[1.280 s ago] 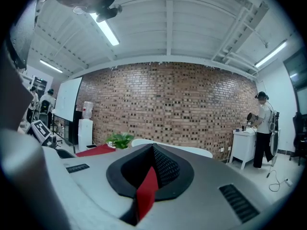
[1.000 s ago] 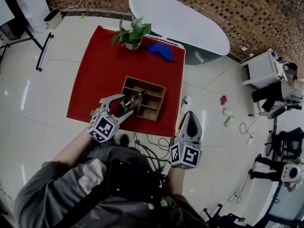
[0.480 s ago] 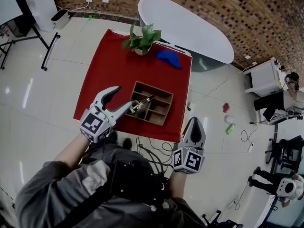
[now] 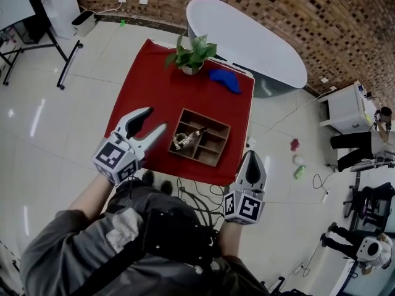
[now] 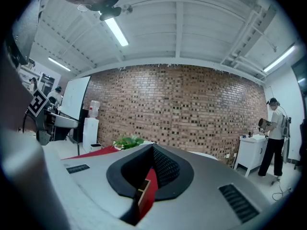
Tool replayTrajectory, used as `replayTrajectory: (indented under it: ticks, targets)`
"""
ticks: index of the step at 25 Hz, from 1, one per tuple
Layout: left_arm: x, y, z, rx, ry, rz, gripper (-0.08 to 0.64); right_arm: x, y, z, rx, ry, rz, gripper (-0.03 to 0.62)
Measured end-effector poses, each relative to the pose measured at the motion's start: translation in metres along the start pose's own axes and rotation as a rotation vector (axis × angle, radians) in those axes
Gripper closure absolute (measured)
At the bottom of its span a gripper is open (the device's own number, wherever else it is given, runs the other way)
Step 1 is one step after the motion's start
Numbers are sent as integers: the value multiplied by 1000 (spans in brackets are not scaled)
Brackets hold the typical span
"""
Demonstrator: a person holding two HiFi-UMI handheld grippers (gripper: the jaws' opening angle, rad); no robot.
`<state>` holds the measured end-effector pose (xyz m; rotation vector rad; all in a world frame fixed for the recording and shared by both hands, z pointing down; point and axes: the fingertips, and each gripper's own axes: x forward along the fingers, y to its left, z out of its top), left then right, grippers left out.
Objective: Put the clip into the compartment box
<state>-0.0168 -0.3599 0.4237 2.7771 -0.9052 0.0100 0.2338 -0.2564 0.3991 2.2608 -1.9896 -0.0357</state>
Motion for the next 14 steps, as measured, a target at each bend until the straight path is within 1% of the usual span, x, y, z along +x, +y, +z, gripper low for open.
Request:
replayTrajectory:
  ticks: [2, 6, 9, 11, 14]
  targets:
    - [-1, 3, 0, 0, 4, 5, 313, 1, 0, 0, -1, 3, 0, 573]
    - [1, -1, -2, -23, 28, -4, 313, 2, -3, 2, -7, 12, 0, 574]
    - [3, 1, 4, -3, 0, 8, 313, 4, -4, 1, -10, 20, 1, 574]
    - [3, 4, 9, 7, -20, 33, 355, 4, -7, -1, -10, 21, 0, 574]
    - [2, 10, 17, 4, -44, 57, 366, 7, -10, -2, -9, 14, 7, 574]
